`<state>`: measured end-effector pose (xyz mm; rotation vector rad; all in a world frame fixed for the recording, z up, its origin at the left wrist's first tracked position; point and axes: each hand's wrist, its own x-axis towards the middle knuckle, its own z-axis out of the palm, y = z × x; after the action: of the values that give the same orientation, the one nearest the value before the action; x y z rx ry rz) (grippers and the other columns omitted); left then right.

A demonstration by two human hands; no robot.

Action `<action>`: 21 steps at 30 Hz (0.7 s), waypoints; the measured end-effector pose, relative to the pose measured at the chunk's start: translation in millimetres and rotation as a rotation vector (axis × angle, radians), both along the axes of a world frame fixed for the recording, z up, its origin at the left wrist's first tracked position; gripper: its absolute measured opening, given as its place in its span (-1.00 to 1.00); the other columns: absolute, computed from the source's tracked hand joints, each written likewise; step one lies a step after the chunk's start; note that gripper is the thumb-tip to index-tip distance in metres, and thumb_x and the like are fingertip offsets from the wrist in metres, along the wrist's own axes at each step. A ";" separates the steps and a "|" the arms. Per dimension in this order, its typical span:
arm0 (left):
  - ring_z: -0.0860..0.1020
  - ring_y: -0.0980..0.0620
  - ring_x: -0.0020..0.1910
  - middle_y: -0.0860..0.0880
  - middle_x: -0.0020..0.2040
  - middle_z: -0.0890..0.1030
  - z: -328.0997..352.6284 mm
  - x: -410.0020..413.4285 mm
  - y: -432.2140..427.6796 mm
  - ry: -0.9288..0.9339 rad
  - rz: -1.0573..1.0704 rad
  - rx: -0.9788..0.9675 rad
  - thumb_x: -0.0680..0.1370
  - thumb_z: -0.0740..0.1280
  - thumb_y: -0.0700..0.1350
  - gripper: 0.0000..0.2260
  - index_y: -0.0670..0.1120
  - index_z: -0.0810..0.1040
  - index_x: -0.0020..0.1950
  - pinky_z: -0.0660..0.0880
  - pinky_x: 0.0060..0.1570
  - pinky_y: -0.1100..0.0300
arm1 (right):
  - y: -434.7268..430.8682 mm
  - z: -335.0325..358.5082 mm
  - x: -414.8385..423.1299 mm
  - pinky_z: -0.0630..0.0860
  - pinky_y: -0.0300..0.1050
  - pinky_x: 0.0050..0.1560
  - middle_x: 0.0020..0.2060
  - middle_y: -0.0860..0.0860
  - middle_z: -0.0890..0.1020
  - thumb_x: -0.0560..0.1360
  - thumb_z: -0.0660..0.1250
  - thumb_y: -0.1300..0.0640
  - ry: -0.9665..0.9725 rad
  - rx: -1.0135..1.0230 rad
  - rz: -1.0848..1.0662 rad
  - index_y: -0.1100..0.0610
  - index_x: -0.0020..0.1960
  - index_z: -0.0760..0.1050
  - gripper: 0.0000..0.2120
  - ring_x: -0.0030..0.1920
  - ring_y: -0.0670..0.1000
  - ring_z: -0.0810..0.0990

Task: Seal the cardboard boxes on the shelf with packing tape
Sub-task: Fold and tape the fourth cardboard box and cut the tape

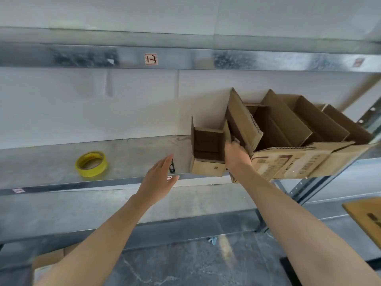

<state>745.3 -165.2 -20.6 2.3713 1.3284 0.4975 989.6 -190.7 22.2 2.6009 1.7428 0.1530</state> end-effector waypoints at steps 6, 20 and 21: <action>0.24 -0.02 0.47 -0.03 0.51 0.25 1.0 6.7 4.2 0.006 0.032 0.048 0.60 0.22 0.03 -0.46 -0.08 0.14 0.53 0.20 0.40 0.12 | 18.5 9.6 11.0 0.60 0.00 -0.10 0.15 0.16 0.54 0.52 0.29 0.31 -0.059 0.006 0.022 0.22 0.33 0.35 -0.60 0.03 0.13 0.63; 0.19 -0.07 0.49 -0.10 0.51 0.24 10.1 -23.6 16.6 0.128 0.058 0.084 0.62 0.17 0.01 -0.51 -0.14 0.19 0.51 0.12 0.43 0.02 | 5.9 13.5 -4.1 0.48 0.03 0.21 0.34 0.10 0.41 0.64 0.12 0.05 0.139 0.186 0.103 0.14 0.42 0.23 -0.61 0.31 0.11 0.43; 0.17 -0.06 0.49 -0.10 0.51 0.23 11.9 -28.6 18.5 0.130 0.059 0.086 0.63 0.16 0.01 -0.51 -0.14 0.19 0.51 0.11 0.43 0.02 | 3.5 15.5 -8.3 0.44 0.03 0.25 0.35 0.10 0.40 0.64 0.11 0.03 0.147 0.197 0.112 0.14 0.43 0.23 -0.60 0.33 0.11 0.41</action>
<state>716.6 -146.7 -8.7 2.4780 1.4646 0.4313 981.3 -187.1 37.7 2.7113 2.0222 0.1445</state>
